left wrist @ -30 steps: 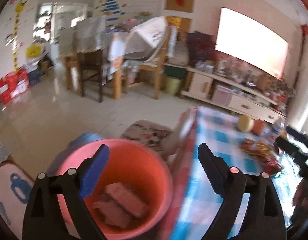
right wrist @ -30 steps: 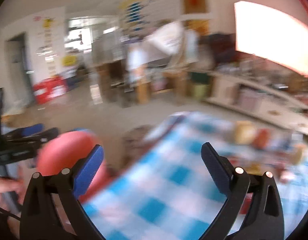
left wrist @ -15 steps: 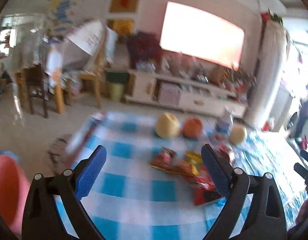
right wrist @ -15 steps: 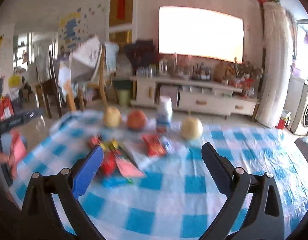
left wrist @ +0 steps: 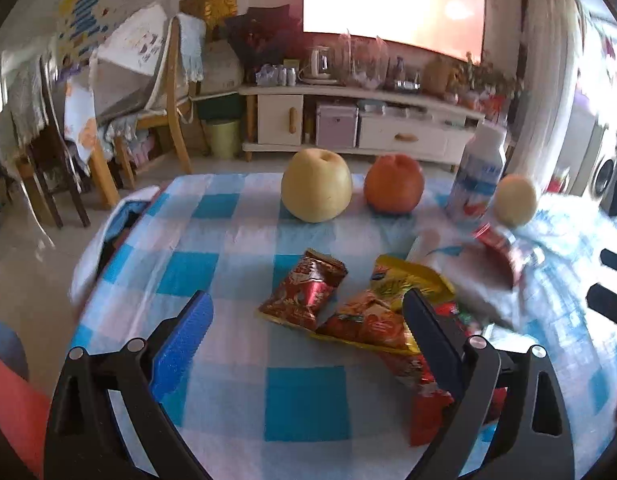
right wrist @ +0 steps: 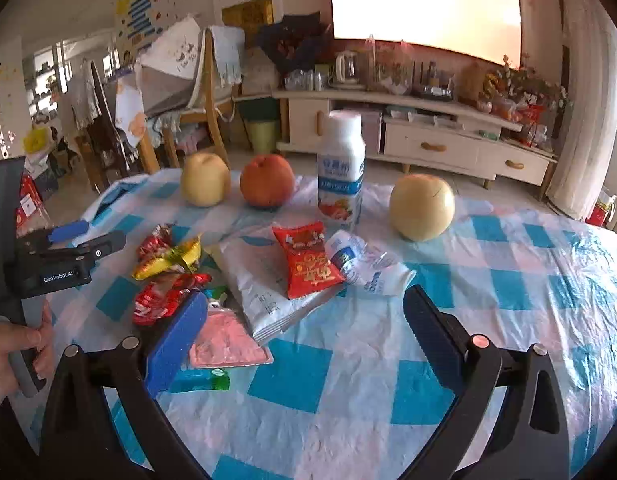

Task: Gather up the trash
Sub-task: 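Move both tools back over the table, then grasp the red snack packet with the left tool while the right tool grasps a red candy bag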

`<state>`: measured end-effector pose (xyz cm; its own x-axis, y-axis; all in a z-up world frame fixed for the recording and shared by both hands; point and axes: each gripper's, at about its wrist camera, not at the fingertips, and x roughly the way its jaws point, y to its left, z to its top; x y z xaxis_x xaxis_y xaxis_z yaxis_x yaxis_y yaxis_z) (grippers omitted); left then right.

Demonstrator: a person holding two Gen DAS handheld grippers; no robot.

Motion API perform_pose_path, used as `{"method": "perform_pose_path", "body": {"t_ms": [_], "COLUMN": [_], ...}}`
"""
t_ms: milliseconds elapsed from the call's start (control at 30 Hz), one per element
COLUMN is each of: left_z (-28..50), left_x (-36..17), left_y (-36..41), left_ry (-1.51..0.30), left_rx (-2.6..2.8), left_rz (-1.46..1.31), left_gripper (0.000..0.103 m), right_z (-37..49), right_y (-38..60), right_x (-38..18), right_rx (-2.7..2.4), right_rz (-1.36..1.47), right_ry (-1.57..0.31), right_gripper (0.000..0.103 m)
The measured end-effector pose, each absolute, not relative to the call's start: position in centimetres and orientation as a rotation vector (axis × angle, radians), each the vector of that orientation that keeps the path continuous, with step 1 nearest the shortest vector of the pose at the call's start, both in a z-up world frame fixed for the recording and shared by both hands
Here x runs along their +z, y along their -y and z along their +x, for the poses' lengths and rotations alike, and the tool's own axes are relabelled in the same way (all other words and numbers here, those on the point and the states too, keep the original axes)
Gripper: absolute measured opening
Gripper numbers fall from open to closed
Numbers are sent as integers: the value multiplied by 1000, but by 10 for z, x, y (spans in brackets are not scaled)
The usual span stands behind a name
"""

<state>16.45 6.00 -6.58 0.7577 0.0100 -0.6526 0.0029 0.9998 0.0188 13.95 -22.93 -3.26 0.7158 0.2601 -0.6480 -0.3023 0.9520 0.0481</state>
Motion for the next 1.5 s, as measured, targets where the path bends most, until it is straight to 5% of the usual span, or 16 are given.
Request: {"method": "perform_pose_path", "body": {"t_ms": [700, 767, 1133, 1500], "left_z": [249, 249, 243, 231], "left_x": [-109, -108, -113, -106], "left_y": [-76, -75, -67, -69], "left_ry": [-917, -914, -933, -917], "left_rx": [-22, -39, -74, -74], "left_rz": [3, -2, -23, -26], "left_gripper": [94, 78, 47, 40], "right_z": [143, 144, 148, 183], "right_y": [232, 230, 236, 231], "right_x": [-43, -47, -53, -64], "right_rx": [353, 360, 368, 360], "right_rz": [-21, -24, 27, -42], "right_ry": [-760, -775, -795, -805], "right_gripper": [99, 99, 99, 99]}}
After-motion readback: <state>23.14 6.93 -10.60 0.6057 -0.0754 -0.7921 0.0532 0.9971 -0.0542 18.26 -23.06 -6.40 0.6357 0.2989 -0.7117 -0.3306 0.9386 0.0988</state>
